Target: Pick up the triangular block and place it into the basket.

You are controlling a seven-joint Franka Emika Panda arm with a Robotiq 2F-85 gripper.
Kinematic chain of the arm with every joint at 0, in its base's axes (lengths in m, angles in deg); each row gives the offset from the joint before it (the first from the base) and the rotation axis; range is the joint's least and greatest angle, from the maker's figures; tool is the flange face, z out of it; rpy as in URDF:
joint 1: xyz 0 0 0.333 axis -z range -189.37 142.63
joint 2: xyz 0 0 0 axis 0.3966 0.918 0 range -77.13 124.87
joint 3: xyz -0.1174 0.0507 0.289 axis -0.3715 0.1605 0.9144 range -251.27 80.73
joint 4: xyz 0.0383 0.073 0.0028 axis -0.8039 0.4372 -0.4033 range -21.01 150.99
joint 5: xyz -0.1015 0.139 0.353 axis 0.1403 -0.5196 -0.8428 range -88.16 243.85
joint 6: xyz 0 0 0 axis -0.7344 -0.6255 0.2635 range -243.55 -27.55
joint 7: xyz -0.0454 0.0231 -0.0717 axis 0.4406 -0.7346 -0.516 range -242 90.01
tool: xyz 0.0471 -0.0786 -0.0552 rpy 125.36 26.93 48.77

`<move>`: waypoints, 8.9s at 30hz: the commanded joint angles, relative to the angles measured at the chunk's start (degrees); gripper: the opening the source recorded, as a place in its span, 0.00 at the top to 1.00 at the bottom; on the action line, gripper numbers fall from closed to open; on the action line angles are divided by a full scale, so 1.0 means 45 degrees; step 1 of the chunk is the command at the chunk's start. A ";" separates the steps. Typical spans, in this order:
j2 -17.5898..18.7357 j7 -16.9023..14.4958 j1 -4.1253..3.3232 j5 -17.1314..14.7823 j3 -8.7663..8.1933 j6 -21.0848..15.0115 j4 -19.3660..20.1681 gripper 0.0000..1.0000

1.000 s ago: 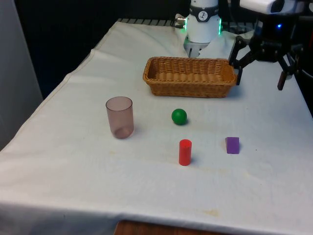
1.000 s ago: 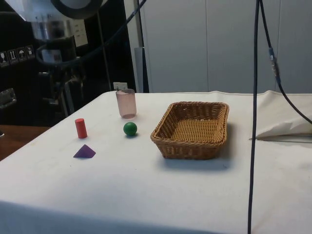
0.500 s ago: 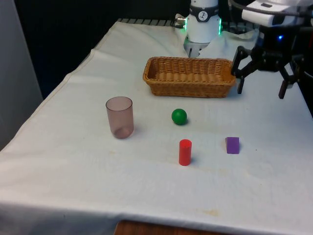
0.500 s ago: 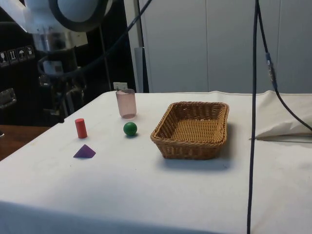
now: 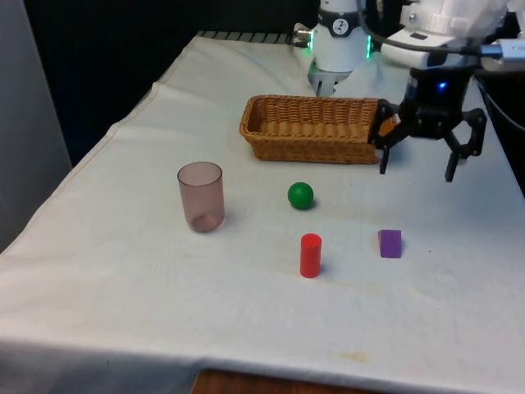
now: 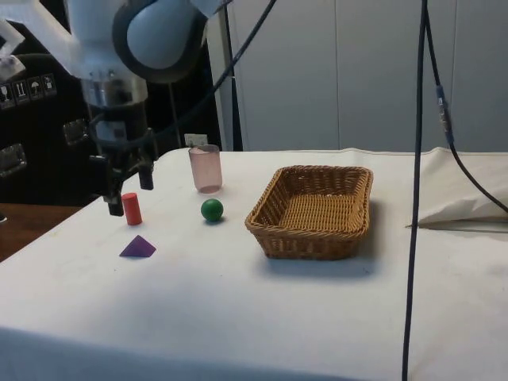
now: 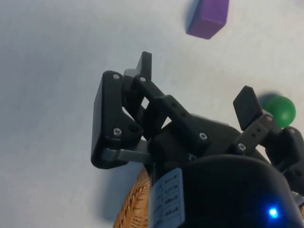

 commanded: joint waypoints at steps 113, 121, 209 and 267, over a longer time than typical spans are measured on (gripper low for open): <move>0.0458 -0.0789 0.0318 -0.0025 -0.0255 -0.3285 0.1222 0.67; -0.0535 -0.0789 0.0255 0.0000 -0.0267 -0.2878 0.1783 0.67; -0.7754 -0.3221 0.0522 0.0140 -0.1668 -0.2916 1.1612 0.67; -0.6914 -0.4953 0.0509 0.0051 -0.3145 -0.5220 1.2299 0.00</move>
